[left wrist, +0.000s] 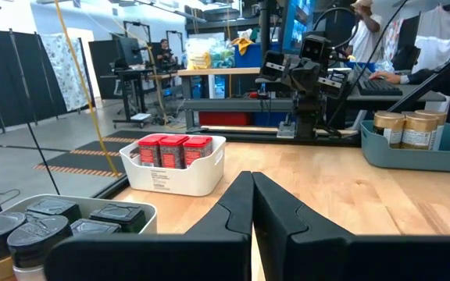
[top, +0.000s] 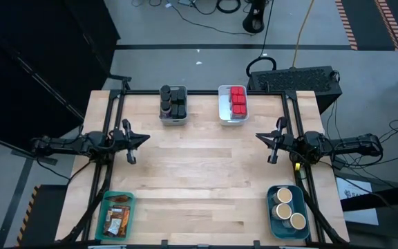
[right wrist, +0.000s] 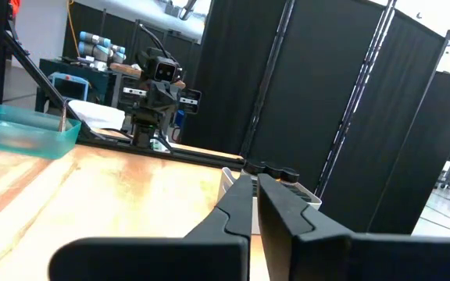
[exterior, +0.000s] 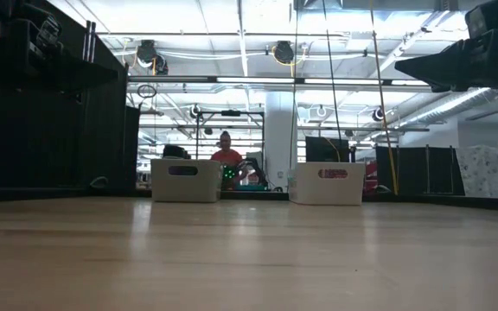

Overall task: Sort spices by type
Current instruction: Return to Home Position

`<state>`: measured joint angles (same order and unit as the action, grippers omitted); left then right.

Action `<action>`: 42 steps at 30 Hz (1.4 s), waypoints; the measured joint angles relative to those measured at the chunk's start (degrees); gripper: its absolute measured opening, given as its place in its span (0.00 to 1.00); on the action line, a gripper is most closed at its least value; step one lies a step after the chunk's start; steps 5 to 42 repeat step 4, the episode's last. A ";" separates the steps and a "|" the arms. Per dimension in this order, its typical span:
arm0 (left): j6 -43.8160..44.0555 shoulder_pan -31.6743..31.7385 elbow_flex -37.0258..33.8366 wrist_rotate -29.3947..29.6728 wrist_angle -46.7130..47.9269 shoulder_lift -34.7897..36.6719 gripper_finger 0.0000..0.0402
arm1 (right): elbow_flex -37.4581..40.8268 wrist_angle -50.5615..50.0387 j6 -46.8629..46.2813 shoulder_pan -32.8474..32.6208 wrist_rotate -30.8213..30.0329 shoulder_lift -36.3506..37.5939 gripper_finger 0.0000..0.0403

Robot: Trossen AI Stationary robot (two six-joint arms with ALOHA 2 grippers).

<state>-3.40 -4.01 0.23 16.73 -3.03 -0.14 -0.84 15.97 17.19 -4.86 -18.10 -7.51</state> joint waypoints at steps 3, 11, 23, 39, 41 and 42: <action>0.00 -0.01 0.00 0.00 -0.02 0.00 0.02 | 0.00 0.00 0.00 0.02 0.00 0.00 0.02; 0.00 -0.02 0.02 0.00 -0.02 0.02 0.02 | 0.00 0.00 0.00 0.02 -0.01 0.00 0.02; 0.00 -0.02 0.02 0.00 -0.02 0.02 0.02 | 0.00 0.00 0.00 0.02 -0.01 0.00 0.02; 0.00 -0.02 0.02 0.00 -0.02 0.02 0.02 | 0.00 0.00 0.00 0.02 -0.01 0.00 0.02; 0.00 -0.02 0.02 0.00 -0.02 0.02 0.02 | 0.00 0.00 0.00 0.02 -0.01 0.00 0.02; 0.00 -0.02 0.02 0.00 -0.02 0.02 0.02 | 0.00 0.00 0.00 0.02 -0.01 0.00 0.02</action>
